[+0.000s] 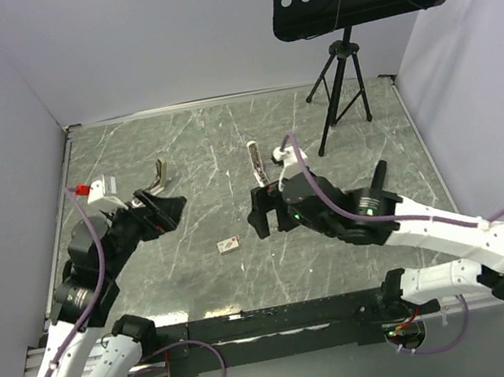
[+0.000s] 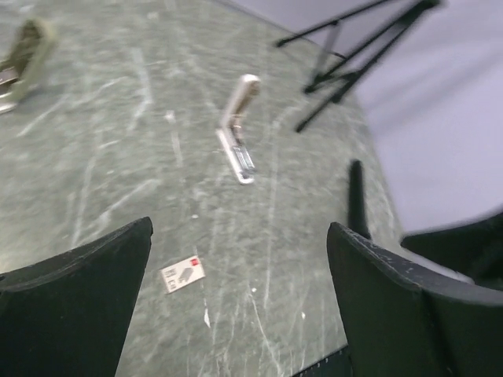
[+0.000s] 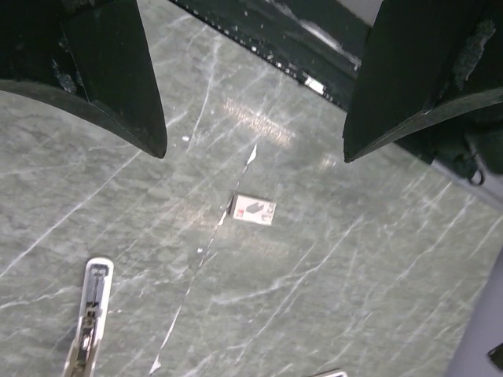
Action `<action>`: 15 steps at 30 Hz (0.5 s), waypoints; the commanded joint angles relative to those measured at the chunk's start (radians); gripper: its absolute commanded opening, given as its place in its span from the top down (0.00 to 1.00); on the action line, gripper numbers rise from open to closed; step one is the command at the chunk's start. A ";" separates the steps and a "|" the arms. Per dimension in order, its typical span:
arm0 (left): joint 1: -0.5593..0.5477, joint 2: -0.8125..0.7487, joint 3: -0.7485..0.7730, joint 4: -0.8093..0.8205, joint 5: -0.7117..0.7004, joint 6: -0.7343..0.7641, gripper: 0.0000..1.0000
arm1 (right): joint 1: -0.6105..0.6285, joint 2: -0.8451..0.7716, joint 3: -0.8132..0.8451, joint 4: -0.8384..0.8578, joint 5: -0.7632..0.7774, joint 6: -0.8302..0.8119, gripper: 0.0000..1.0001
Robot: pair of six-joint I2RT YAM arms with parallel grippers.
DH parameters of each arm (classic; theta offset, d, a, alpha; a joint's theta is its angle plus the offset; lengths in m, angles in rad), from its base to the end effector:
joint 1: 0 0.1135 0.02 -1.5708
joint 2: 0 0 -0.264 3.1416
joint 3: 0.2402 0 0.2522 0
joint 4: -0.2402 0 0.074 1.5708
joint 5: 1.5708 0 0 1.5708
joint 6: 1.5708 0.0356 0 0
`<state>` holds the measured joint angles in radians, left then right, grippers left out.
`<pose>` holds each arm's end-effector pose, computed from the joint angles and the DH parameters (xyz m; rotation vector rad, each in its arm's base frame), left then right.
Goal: Unload the staples from the stapler
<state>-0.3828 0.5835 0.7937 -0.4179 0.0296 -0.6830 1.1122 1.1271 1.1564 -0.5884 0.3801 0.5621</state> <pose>0.1239 -0.0510 0.3461 -0.2544 1.8309 -0.7853 0.1183 0.2098 0.3623 -0.3604 2.1138 0.6026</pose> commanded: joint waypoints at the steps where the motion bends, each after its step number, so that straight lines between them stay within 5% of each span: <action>1: -0.002 -0.086 -0.062 0.166 0.202 0.077 0.03 | -0.002 -0.087 -0.072 0.030 -0.047 0.012 0.00; 8: -0.002 -0.154 -0.132 0.194 0.196 0.074 0.03 | -0.002 -0.225 -0.224 0.170 -0.075 0.012 0.00; 15: -0.002 -0.148 -0.134 0.169 0.176 0.082 0.03 | -0.003 -0.219 -0.207 0.127 -0.040 0.036 0.00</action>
<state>-0.3836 0.4305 0.6483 -0.2852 0.1944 -0.6209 1.1122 0.9180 0.9291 -0.4919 0.3195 0.5793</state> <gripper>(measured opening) 0.969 0.996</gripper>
